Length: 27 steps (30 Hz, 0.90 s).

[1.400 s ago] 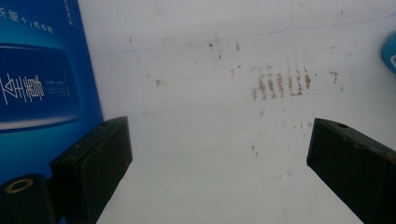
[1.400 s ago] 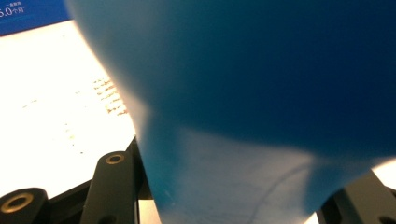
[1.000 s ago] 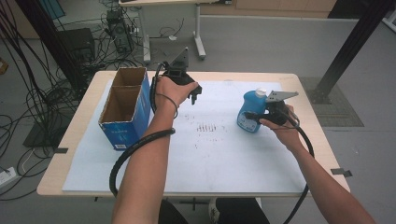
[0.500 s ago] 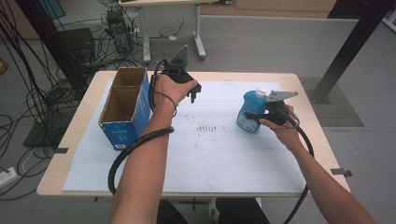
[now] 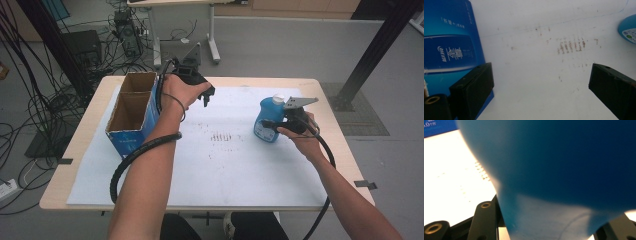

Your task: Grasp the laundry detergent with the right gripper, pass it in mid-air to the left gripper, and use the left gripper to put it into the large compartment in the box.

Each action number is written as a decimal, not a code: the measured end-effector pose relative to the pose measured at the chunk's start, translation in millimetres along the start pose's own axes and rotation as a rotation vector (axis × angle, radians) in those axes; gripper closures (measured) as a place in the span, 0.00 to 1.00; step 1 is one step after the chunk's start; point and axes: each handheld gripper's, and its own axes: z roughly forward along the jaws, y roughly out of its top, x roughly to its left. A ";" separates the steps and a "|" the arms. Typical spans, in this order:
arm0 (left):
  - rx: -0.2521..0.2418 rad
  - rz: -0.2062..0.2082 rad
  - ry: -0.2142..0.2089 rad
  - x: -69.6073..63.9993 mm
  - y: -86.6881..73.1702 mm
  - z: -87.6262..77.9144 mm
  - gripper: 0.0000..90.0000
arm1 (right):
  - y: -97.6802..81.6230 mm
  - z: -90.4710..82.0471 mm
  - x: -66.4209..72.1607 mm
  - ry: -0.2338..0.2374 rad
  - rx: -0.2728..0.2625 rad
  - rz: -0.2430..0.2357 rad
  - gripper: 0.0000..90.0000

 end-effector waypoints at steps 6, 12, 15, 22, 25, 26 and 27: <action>-0.023 0.051 0.011 0.1 1.7 -18.6 0.07 | 11.1 -3.0 4.0 0.013 0.024 0.011 0.49; -0.039 0.108 0.017 3.0 2.6 -36.7 0.06 | 27.7 -8.3 5.3 0.021 0.029 0.022 0.49; -0.055 0.157 0.022 5.8 4.3 -54.7 0.06 | 44.2 -11.3 7.3 0.050 0.031 0.017 0.49; -0.090 0.271 0.026 4.9 2.3 -85.2 0.06 | 83.1 -14.1 15.1 0.122 0.030 -0.018 0.49; -0.105 0.322 0.025 3.6 1.5 -98.9 0.06 | 97.7 -12.7 19.6 0.154 0.025 -0.036 0.49; -0.111 0.347 0.024 2.9 1.1 -104.4 0.06 | 101.2 -12.1 21.0 0.161 0.025 -0.042 0.49; -0.115 0.361 0.028 1.7 0.6 -108.7 0.06 | 106.9 -11.0 23.2 0.172 0.027 -0.051 0.49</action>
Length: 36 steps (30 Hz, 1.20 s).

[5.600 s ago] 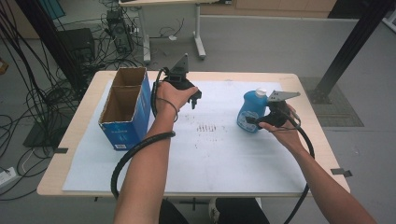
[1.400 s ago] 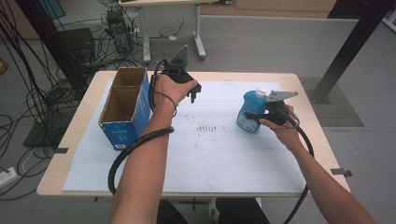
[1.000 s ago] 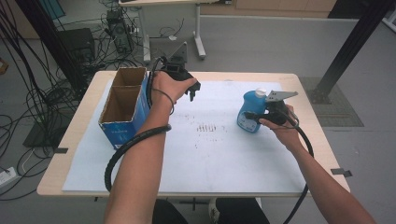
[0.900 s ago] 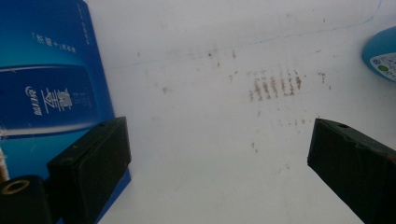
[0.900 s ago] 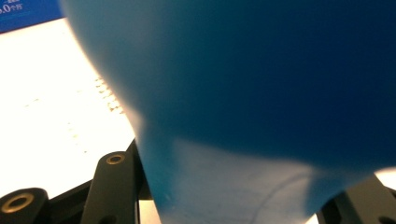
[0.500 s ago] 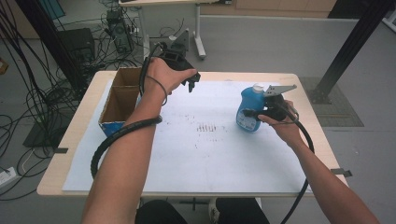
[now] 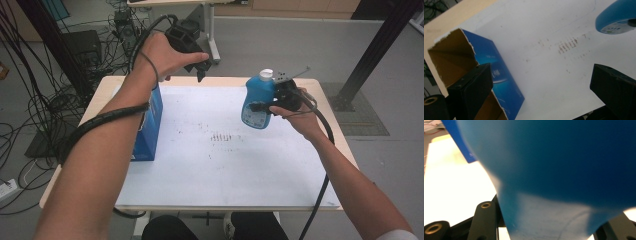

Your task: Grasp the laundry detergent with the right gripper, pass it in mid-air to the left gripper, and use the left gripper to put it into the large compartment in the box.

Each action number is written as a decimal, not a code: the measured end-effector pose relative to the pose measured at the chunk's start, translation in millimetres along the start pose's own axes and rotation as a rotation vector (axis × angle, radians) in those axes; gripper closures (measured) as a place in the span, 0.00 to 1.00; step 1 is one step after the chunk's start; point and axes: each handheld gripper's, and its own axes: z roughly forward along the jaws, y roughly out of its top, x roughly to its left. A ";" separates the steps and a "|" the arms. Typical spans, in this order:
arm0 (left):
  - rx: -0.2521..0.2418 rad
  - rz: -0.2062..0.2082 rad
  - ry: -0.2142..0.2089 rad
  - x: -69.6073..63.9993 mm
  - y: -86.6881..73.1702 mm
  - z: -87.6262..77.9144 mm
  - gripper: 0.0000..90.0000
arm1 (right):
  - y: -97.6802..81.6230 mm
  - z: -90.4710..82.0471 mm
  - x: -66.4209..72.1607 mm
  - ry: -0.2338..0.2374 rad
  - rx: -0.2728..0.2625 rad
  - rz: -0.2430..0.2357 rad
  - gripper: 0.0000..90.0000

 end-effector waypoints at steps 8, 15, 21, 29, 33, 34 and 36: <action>-0.025 0.124 -0.003 -4.5 1.0 -28.8 0.05 | 38.8 9.1 10.7 0.073 0.013 -0.061 0.49; -0.027 0.264 0.000 -11.1 0.0 -41.3 0.05 | 68.9 24.1 25.5 0.143 0.021 -0.116 0.49; -0.005 0.358 -0.010 -12.7 -4.6 -42.6 0.05 | 82.2 41.1 38.6 0.212 0.022 -0.154 0.49; 0.017 0.476 -0.029 -17.1 -10.3 -39.8 0.06 | 83.8 68.6 53.6 0.287 0.044 -0.192 0.49; 0.024 0.510 -0.044 -18.1 -12.0 -37.2 0.06 | 81.3 78.0 57.9 0.308 0.032 -0.197 0.49; 0.038 0.522 -0.044 -18.4 -12.7 -35.9 0.06 | 80.7 80.8 59.3 0.309 0.034 -0.204 0.49; 0.050 0.537 -0.054 -19.3 -14.8 -33.8 0.06 | 80.8 85.9 63.6 0.316 0.041 -0.216 0.49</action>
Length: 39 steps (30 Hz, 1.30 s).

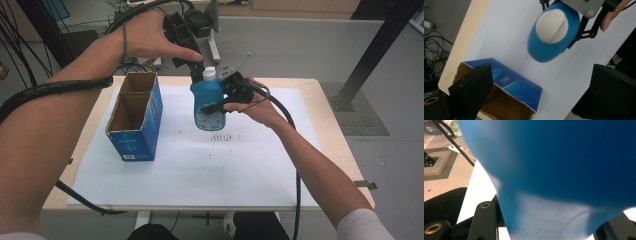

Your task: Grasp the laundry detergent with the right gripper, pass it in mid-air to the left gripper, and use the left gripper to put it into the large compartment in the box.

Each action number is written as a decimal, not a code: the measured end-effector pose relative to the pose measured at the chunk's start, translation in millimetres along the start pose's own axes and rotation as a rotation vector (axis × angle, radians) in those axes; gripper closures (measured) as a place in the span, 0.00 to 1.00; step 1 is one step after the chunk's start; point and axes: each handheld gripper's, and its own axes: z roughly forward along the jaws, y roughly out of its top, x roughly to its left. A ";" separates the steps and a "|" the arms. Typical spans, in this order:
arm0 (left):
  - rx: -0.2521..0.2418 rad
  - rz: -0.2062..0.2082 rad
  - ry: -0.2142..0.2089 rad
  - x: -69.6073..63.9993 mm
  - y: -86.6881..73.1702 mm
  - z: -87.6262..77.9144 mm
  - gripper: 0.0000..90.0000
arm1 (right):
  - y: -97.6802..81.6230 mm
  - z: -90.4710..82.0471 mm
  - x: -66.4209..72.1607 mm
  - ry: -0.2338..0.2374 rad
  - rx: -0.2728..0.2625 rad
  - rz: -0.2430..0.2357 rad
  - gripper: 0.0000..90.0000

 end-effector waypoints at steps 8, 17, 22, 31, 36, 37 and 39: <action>0.053 0.034 -0.017 -6.5 -6.0 9.0 0.06 | 5.8 21.1 9.6 0.056 -0.022 -0.040 0.49; 0.099 0.075 -0.042 -13.3 -7.7 26.4 0.06 | 10.5 30.0 20.1 0.082 -0.039 -0.084 0.49; 0.115 0.099 -0.053 -16.3 -4.0 34.1 0.05 | 13.9 29.3 25.1 0.097 -0.065 -0.098 0.49; 0.132 0.139 -0.071 -20.6 2.9 44.0 0.05 | 12.8 29.3 28.2 0.109 -0.076 -0.111 0.49; 0.122 0.140 -0.078 -19.8 3.4 47.8 0.05 | 12.4 28.8 28.5 0.110 -0.081 -0.121 0.49; 0.130 0.140 -0.082 -19.8 3.5 48.5 0.05 | 12.5 28.5 28.4 0.110 -0.084 -0.126 0.49; 0.129 0.138 -0.087 -19.7 3.2 50.6 0.05 | 12.5 27.6 28.4 0.112 -0.087 -0.126 0.49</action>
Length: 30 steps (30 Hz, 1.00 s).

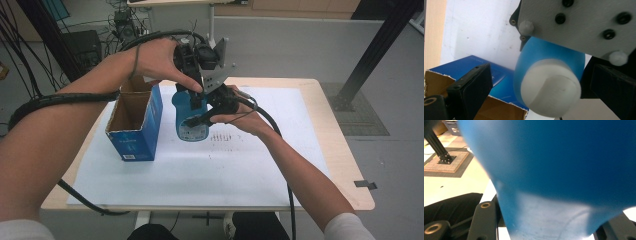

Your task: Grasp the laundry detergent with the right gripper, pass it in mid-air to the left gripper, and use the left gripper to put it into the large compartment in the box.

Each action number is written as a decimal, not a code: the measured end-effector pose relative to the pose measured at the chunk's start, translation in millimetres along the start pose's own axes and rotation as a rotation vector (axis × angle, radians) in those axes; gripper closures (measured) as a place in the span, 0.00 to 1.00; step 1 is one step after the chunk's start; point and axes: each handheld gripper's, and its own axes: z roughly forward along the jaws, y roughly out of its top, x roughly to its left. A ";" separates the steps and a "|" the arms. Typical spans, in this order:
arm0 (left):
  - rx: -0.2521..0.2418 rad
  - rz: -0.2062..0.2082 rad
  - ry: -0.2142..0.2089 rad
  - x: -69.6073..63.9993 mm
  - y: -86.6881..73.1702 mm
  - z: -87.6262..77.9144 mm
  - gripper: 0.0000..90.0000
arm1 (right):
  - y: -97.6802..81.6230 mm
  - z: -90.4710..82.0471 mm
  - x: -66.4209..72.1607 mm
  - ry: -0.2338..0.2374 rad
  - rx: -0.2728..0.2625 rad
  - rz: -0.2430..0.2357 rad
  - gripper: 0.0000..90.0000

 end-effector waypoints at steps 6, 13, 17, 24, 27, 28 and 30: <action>0.001 0.011 -0.004 0.5 -0.4 4.7 0.05 | -1.9 -2.7 -0.4 -0.006 -0.003 0.011 0.49; 0.002 0.016 -0.006 1.1 -0.7 6.1 0.05 | -2.1 -3.7 0.4 -0.005 -0.007 0.018 0.49; 0.004 0.016 -0.005 1.3 -1.3 6.4 0.05 | -2.1 -3.7 0.6 -0.005 -0.006 0.019 0.49; -0.001 0.019 -0.009 1.0 -2.4 6.9 0.06 | -2.2 -3.0 0.8 -0.004 -0.009 0.018 0.49; 0.003 0.019 -0.008 0.7 -2.2 8.7 0.06 | -1.4 -0.9 -1.2 -0.007 -0.027 -0.016 0.49; 0.007 0.020 -0.010 0.7 -2.2 9.6 0.06 | -1.3 -0.7 -1.1 -0.008 -0.027 -0.015 0.49; 0.011 0.021 -0.011 0.9 -2.2 10.6 0.06 | -1.7 -0.2 -1.6 -0.007 -0.031 -0.016 0.49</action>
